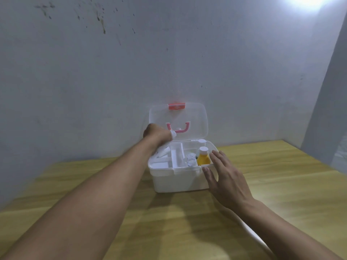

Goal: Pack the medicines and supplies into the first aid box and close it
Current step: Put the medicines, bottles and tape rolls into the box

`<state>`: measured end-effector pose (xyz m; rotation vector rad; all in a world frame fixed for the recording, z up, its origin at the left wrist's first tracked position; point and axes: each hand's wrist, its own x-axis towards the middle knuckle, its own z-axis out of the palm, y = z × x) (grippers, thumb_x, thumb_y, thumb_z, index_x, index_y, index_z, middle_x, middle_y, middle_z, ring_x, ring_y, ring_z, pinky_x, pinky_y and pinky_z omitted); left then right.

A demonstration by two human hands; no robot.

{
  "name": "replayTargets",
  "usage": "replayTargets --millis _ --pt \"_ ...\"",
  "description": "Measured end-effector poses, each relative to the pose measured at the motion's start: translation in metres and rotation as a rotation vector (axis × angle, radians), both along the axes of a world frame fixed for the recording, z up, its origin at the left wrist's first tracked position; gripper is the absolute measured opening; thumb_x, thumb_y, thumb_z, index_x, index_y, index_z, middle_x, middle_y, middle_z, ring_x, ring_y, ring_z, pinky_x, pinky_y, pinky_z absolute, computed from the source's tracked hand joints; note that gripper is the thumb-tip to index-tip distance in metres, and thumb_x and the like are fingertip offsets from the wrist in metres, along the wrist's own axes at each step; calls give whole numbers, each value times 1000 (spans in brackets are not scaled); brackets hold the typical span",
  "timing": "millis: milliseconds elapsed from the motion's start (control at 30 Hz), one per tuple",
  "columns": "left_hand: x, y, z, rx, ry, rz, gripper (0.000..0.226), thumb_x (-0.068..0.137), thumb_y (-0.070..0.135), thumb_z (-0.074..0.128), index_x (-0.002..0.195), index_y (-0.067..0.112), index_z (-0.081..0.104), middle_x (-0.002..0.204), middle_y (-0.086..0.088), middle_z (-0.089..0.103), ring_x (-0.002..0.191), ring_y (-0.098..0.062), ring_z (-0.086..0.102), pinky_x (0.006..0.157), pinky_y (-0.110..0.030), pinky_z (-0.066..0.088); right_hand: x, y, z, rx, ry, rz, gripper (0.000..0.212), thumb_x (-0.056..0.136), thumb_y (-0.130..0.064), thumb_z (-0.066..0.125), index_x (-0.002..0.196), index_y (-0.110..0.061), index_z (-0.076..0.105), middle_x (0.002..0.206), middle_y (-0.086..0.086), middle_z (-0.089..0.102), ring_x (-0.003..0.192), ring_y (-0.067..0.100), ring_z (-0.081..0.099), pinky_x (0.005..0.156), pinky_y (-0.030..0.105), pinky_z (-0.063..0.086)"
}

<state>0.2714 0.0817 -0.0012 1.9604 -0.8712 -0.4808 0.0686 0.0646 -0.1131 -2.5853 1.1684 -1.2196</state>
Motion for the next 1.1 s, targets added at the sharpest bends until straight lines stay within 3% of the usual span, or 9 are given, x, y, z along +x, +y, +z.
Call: replayTargets --millis 100,233,367,433,500,600,733,1000,1100 --pt "3 0 10 -87 169 -44 17 72 6 76 81 6 61 84 -7 64 70 -19 63 58 -26 50 0 0 -2 0 -5 -1 60 92 -46 37 130 -4 55 138 12 56 134 32 45 103 39 42" --pt "-1 -1 -3 -28 133 -36 28 67 8 81 89 2 64 83 -12 69 65 -21 67 59 -29 57 0 0 -2 -3 -5 -1 62 91 -47 34 130 -4 56 137 12 56 133 32 46 101 40 45" --pt "-5 -2 -23 -15 18 -97 29 70 21 83 85 2 67 81 -9 69 69 -24 68 74 -36 61 0 -1 -1 -4 3 -1 63 91 -49 33 131 -6 55 138 10 55 135 29 44 100 40 46" --pt "-4 2 -30 -54 -246 -73 22 77 31 76 87 13 69 86 -6 68 83 -26 66 86 -37 55 -1 -1 -1 -8 7 4 63 91 -49 33 132 -6 54 139 10 55 135 29 43 100 40 46" --pt "-3 9 -35 -90 -503 -88 30 84 35 66 108 17 71 115 -3 70 110 -24 62 98 -35 48 -1 0 -1 -8 3 4 60 92 -47 35 132 -6 54 139 10 55 135 30 43 101 40 45" --pt "2 17 -41 49 -684 -332 41 93 33 50 131 20 57 148 2 46 140 -20 36 115 -39 29 -1 0 -1 -10 -4 5 60 92 -47 35 131 -6 55 138 10 56 135 30 44 100 41 46" --pt "1 20 -44 362 -722 -539 49 102 32 22 149 19 29 161 6 18 151 -13 4 121 -48 2 1 0 -1 -14 -10 7 59 92 -46 36 130 -5 56 136 11 57 133 31 46 99 41 47" --pt "-2 20 -36 479 -757 -593 46 103 30 18 141 10 35 157 -2 27 151 -24 4 117 -44 10 0 2 -2 -35 -19 -4 62 90 -48 33 129 -6 57 136 9 57 134 28 45 100 37 45" --pt "-3 23 -35 408 -733 -581 46 103 29 24 143 10 35 157 -4 28 150 -21 10 117 -44 11 -1 2 -2 -20 -13 -10 61 91 -49 35 131 -6 55 139 9 55 136 27 42 102 36 43"
